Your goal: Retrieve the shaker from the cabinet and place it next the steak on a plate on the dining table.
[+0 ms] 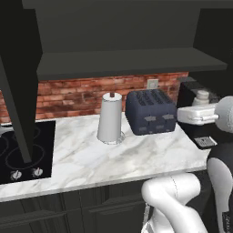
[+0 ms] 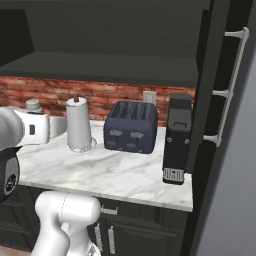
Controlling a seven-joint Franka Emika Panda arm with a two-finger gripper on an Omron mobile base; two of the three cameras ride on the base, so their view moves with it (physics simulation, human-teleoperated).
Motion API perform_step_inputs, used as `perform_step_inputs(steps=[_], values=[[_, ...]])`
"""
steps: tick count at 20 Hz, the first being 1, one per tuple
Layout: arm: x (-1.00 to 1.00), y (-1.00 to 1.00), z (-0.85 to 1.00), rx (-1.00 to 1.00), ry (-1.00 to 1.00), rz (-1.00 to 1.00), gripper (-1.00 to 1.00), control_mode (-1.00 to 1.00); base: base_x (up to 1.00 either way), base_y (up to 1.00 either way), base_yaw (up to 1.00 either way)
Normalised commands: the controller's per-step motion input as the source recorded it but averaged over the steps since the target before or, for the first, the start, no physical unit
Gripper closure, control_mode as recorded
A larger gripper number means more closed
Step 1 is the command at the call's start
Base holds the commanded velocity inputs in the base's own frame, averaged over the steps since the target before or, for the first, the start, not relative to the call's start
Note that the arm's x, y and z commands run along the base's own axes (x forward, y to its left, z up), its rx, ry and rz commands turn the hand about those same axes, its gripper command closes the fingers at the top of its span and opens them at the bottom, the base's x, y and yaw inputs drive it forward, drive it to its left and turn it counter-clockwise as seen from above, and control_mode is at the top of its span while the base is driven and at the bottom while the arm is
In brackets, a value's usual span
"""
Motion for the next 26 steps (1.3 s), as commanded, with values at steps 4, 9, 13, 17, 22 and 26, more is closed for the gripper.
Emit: perform_step_inputs(steps=[4, 9, 13, 17, 22, 26], values=[[-0.50, -0.11, 0.00, 0.01, -0.10, 0.00, 1.00, 1.00, -0.50, -0.01, 0.00], [0.00, 0.00, 0.00, 0.00, 0.00, 0.00, 1.00, 1.00, -1.00, 0.04, 0.00], [0.00, 0.00, 0.00, 0.00, 0.00, 0.00, 1.00, 1.00, -0.95, 0.69, 0.20], [0.00, 0.00, 0.00, 0.00, 0.00, 0.00, 1.00, 1.00, -0.11, 0.21, 0.96], [0.00, 0.00, 0.00, 0.00, 0.00, 0.00, 1.00, 1.00, 0.00, 0.00, 1.00], [0.00, 0.00, 0.00, 0.00, 0.00, 0.00, 1.00, 1.00, 0.00, 0.00, 1.00]])
